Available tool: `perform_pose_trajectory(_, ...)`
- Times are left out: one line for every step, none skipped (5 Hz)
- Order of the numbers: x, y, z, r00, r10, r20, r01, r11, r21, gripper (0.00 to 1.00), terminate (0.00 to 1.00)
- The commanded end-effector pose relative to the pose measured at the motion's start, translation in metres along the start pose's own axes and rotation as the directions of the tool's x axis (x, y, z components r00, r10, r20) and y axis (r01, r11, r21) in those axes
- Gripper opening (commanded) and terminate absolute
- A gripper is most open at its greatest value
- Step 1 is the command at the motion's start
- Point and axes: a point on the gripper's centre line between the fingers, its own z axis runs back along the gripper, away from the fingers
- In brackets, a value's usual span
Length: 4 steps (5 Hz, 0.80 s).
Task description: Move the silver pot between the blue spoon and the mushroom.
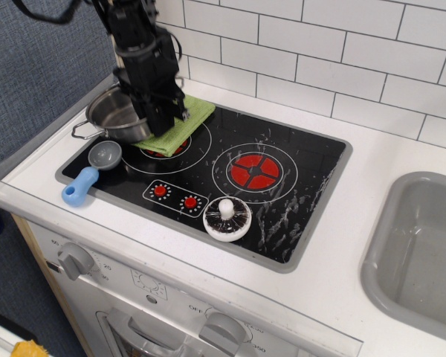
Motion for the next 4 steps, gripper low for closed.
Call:
perform_pose_trajectory(0.014, -0.043, 0.092, 0.964, -0.227, 0.138, 0.208, 0.968, 0.144, 0.00, 0.00)
perform_pose_trajectory(0.003, -0.084, 0.078, 0.959, -0.264, 0.101, 0.249, 0.959, 0.139, 0.00, 0.00)
perform_pose_trajectory(-0.029, -0.112, 0.052, 0.977, -0.207, 0.058, 0.200, 0.974, 0.106, 0.00, 0.00)
perform_pose_trajectory(-0.058, -0.114, 0.029, 0.988, -0.155, -0.014, 0.156, 0.983, 0.102, 0.00, 0.00)
